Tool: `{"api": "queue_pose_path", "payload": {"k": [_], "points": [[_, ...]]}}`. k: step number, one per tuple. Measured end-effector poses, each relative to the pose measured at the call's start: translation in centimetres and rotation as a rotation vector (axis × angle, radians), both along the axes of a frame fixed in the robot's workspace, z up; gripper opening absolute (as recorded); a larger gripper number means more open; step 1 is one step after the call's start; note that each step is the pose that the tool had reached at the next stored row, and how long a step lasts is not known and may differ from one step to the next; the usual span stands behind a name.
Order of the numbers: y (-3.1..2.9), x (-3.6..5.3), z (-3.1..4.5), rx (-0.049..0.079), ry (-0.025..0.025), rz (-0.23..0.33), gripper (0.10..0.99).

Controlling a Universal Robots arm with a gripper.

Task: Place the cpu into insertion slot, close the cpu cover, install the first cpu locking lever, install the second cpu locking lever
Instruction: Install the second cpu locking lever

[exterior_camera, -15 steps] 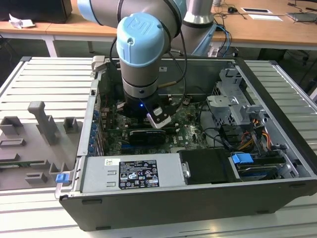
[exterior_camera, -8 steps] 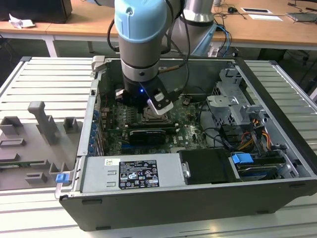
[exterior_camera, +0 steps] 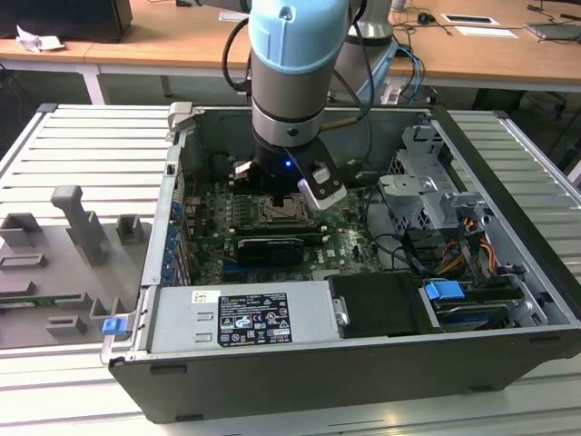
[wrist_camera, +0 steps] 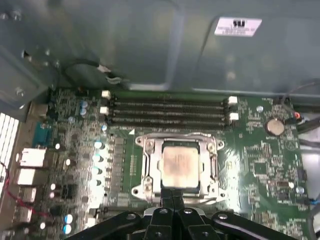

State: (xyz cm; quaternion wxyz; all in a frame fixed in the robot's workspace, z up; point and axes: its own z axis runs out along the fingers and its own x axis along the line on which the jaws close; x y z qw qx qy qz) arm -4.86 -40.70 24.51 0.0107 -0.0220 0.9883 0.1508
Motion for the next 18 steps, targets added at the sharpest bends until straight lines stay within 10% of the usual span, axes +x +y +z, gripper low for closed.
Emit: {"api": "queue_pose_path", "payload": {"k": [18], "points": [[-0.76, -2.66, -4.45, 0.012, 0.0000, -0.003, 0.106]]}}
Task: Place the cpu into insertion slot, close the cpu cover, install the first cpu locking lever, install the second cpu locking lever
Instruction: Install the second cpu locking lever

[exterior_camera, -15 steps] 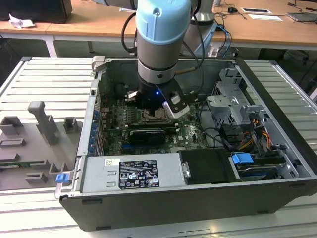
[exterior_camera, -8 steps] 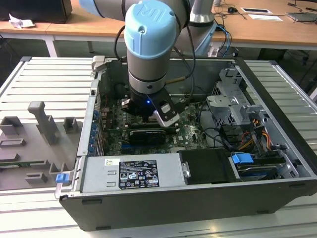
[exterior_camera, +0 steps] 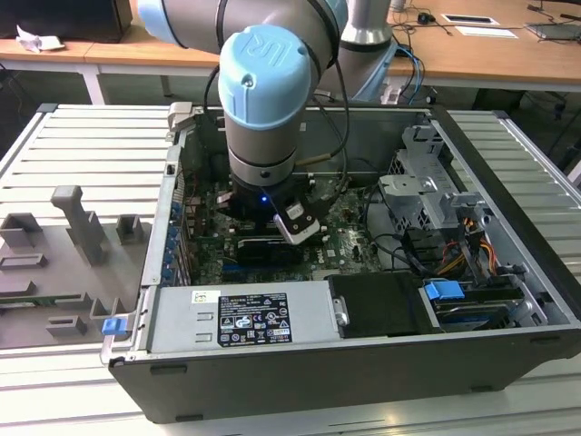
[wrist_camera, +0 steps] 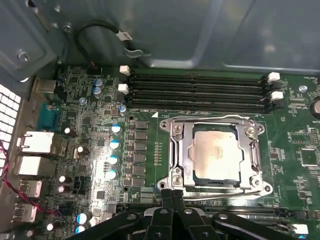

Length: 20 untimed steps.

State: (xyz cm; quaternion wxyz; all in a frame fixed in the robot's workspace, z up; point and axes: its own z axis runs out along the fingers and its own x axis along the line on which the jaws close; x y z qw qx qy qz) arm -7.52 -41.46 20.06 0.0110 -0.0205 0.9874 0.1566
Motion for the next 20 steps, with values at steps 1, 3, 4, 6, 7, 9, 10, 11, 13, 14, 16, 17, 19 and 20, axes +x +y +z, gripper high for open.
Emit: {"api": "queue_pose_path", "payload": {"k": [1, 3, 4, 6, 7, 9, 10, 11, 13, 14, 16, 17, 19, 20], "points": [[0.00, -0.10, -0.21, 0.002, 0.0000, 0.000, 0.106], [0.00, -0.19, -0.48, 0.016, 0.0002, 0.000, 0.106], [0.00, -0.25, -0.64, 0.031, 0.0000, 0.000, 0.106], [0.02, -0.37, -0.75, 0.036, 0.0001, 0.000, 0.106], [0.04, -0.46, -0.85, 0.039, 0.0000, 0.000, 0.106], [0.18, -0.58, -1.06, 0.040, 0.0003, 0.000, 0.106], [0.26, -0.62, -1.15, 0.041, 0.0004, 0.000, 0.106], [0.29, -0.63, -1.18, 0.042, 0.0003, 0.000, 0.106], [0.30, -0.63, -1.15, 0.042, 0.0001, 0.000, 0.106], [0.32, -0.63, -1.04, 0.043, -0.0007, 0.000, 0.106], [0.21, -0.65, -0.88, 0.042, 0.0000, 0.000, 0.106], [0.13, -0.65, -0.89, 0.043, -0.0001, 0.000, 0.106], [-0.08, -0.65, -0.88, 0.041, -0.0001, 0.000, 0.106], [-0.11, -0.65, -0.88, 0.041, 0.0000, 0.000, 0.106]]}}
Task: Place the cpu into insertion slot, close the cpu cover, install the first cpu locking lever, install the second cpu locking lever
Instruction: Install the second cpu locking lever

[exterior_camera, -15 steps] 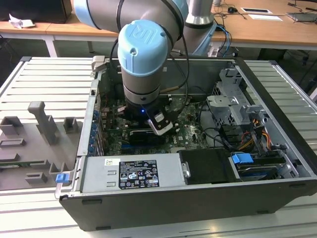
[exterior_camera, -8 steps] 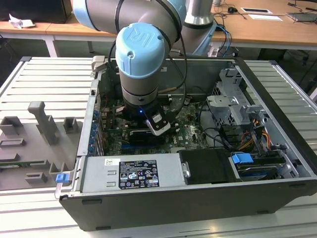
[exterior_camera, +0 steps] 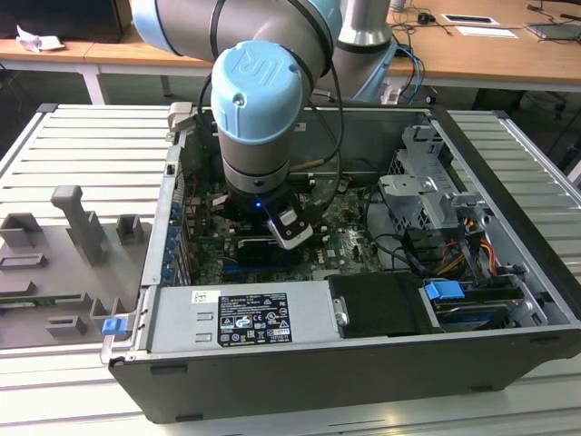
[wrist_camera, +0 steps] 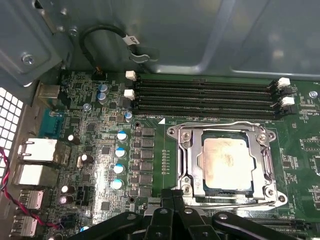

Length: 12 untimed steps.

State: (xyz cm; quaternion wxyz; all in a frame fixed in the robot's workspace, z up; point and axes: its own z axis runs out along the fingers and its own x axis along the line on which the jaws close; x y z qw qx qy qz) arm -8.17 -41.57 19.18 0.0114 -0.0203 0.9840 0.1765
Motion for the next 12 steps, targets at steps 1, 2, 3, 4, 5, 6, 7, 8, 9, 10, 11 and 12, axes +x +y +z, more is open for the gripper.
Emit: {"api": "queue_pose_path", "payload": {"k": [1, 2, 3, 4, 5, 6, 7, 8, 9, 10, 11, 12], "points": [[0.00, 0.00, 0.00, 0.000, 0.0000, 0.000, 0.106], [-0.01, 0.00, 0.04, 0.000, -0.0001, 0.000, 0.106], [-0.01, 0.00, 0.11, 0.000, -0.0001, 0.000, 0.106], [-0.02, 0.00, 0.20, 0.000, -0.0001, 0.000, 0.106], [-0.02, -0.01, 0.40, 0.000, 0.0001, 0.000, 0.106], [0.00, -0.01, 0.51, 0.000, 0.0000, 0.000, 0.106], [0.00, -0.02, 0.64, 0.000, 0.0000, 0.000, 0.106], [0.01, -0.03, 0.91, 0.000, 0.0000, 0.000, 0.106], [0.01, -0.03, 1.04, 0.000, 0.0000, 0.000, 0.106], [0.02, -0.03, 1.17, 0.000, -0.0001, 0.000, 0.106], [0.02, -0.03, 1.27, 0.000, 0.0000, 0.000, 0.106], [0.03, -0.03, 1.39, 0.000, 0.0000, 0.000, 0.106]]}}
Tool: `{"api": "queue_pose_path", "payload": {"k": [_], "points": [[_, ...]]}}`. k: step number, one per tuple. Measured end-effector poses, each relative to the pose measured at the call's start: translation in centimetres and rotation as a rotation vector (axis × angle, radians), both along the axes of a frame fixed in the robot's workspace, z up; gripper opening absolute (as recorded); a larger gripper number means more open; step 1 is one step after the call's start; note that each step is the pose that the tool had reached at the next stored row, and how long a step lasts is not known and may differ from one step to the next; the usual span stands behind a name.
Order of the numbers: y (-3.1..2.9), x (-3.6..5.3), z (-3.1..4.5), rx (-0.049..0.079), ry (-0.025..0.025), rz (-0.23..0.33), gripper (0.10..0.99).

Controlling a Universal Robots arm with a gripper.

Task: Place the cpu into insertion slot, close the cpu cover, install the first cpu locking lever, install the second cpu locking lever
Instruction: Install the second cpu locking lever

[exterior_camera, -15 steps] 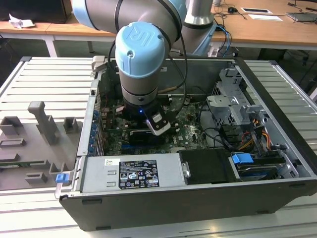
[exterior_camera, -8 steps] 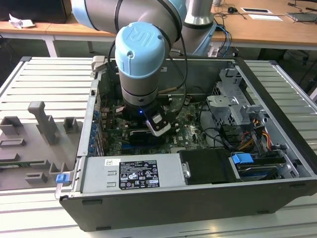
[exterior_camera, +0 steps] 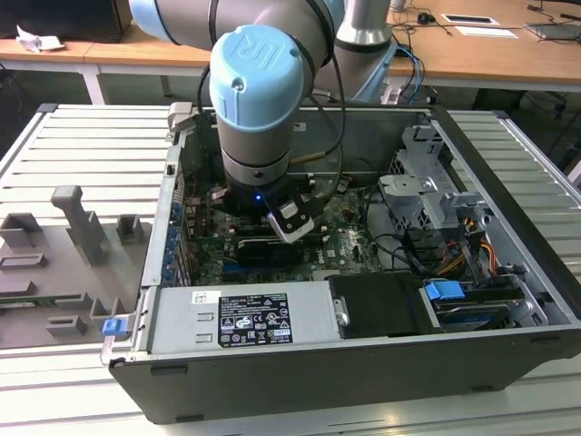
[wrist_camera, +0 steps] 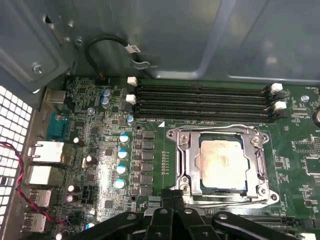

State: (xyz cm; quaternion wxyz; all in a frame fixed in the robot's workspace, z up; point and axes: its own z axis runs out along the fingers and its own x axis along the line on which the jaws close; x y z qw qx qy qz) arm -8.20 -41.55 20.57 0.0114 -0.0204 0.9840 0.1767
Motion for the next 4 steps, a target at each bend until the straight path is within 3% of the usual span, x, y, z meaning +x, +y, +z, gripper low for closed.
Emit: {"api": "queue_pose_path", "payload": {"k": [4], "points": [[0.00, 0.00, 0.22, 0.000, 0.0000, 0.000, 0.106]]}}
